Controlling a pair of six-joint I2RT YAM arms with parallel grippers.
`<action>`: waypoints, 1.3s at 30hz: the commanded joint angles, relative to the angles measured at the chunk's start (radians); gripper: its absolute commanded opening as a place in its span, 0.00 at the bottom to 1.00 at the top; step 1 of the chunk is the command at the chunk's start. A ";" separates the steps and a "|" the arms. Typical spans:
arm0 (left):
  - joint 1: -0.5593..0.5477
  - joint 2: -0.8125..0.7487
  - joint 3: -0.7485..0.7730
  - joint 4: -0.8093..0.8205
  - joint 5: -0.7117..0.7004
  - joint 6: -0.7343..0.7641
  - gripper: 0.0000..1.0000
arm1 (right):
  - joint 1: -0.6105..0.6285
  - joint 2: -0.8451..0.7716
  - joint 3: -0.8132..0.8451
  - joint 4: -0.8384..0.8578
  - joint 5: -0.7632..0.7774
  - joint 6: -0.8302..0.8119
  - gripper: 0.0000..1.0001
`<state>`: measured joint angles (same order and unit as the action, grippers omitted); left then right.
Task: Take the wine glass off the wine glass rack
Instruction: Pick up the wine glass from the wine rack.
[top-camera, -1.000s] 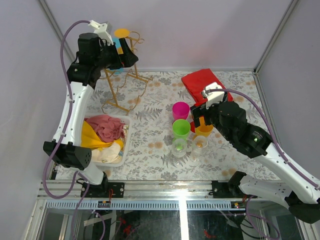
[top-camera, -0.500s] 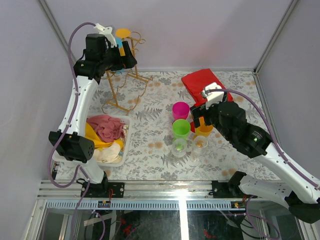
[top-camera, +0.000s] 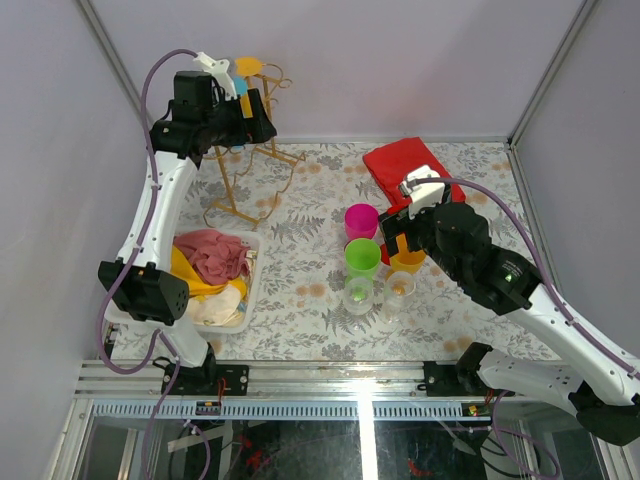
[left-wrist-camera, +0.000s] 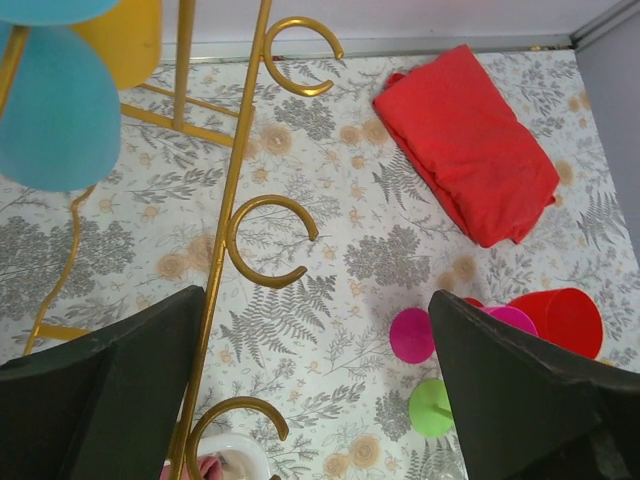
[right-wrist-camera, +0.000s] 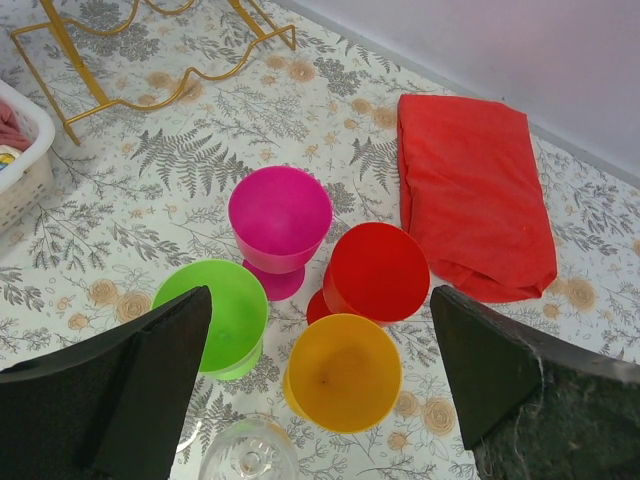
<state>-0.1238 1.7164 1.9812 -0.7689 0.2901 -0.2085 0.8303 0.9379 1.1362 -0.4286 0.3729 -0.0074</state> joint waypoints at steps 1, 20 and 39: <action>-0.010 -0.024 0.001 -0.001 0.119 -0.023 0.91 | 0.005 0.003 0.042 0.043 -0.008 0.007 0.98; -0.037 -0.034 0.010 0.022 0.296 -0.084 0.89 | 0.006 -0.016 0.031 0.038 0.005 0.007 0.98; -0.057 -0.047 0.040 0.025 0.360 -0.106 0.88 | 0.006 -0.007 0.031 0.044 0.009 0.004 0.98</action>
<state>-0.1635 1.7115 1.9812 -0.7719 0.5720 -0.2935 0.8303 0.9379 1.1362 -0.4286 0.3733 -0.0074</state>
